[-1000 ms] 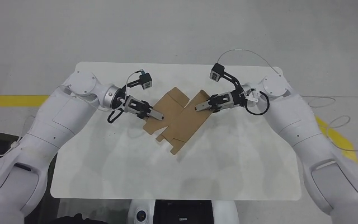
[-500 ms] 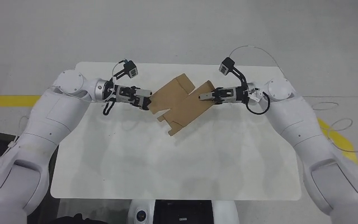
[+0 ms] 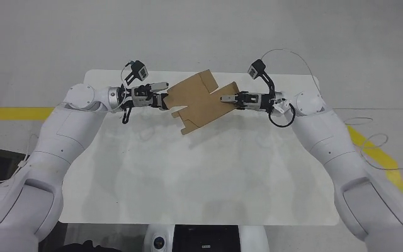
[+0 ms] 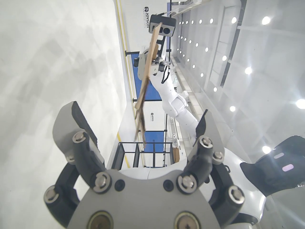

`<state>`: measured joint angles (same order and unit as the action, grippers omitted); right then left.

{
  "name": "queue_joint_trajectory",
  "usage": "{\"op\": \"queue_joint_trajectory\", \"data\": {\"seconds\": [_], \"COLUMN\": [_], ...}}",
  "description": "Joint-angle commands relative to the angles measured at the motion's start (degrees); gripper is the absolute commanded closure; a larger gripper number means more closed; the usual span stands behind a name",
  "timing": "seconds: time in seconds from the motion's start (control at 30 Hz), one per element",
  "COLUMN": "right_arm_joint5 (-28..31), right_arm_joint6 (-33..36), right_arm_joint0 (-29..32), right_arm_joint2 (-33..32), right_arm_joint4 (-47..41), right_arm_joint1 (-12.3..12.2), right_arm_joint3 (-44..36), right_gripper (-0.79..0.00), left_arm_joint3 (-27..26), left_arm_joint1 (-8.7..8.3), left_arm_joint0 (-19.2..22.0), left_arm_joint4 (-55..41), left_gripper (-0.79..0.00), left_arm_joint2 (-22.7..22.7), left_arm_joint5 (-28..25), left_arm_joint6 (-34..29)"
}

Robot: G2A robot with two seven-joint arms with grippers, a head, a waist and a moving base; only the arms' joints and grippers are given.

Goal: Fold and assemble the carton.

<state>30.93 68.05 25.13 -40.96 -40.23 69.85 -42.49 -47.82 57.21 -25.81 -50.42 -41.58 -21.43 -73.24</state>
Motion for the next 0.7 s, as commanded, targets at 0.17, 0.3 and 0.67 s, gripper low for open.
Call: {"op": "queue_joint_trajectory", "data": {"seconds": [0.17,0.3,0.67], "right_arm_joint5": [-0.18,-0.13,-0.39], "right_arm_joint6": [-2.76,-4.04,-5.64], "right_arm_joint0": [0.57,0.78,1.89], "right_arm_joint2": [-0.59,-1.17,-2.69], "right_arm_joint4": [1.23,2.53,5.88], "right_arm_joint1": [0.75,0.91,1.05], "right_arm_joint3": [0.61,0.68,0.38], "right_gripper": [0.000,0.000,0.000], "left_arm_joint3": [-1.02,-1.34,-1.48], "left_arm_joint1": [0.53,0.83,0.98], "left_arm_joint0": [-0.51,-0.99,-1.26], "left_arm_joint4": [0.37,0.23,0.48], "left_gripper": [-0.785,-0.785,-0.785], "left_arm_joint2": [-1.55,-2.19,-5.42], "left_arm_joint5": [0.29,1.27,2.24], "left_arm_joint6": [0.92,0.38,-1.34]}}
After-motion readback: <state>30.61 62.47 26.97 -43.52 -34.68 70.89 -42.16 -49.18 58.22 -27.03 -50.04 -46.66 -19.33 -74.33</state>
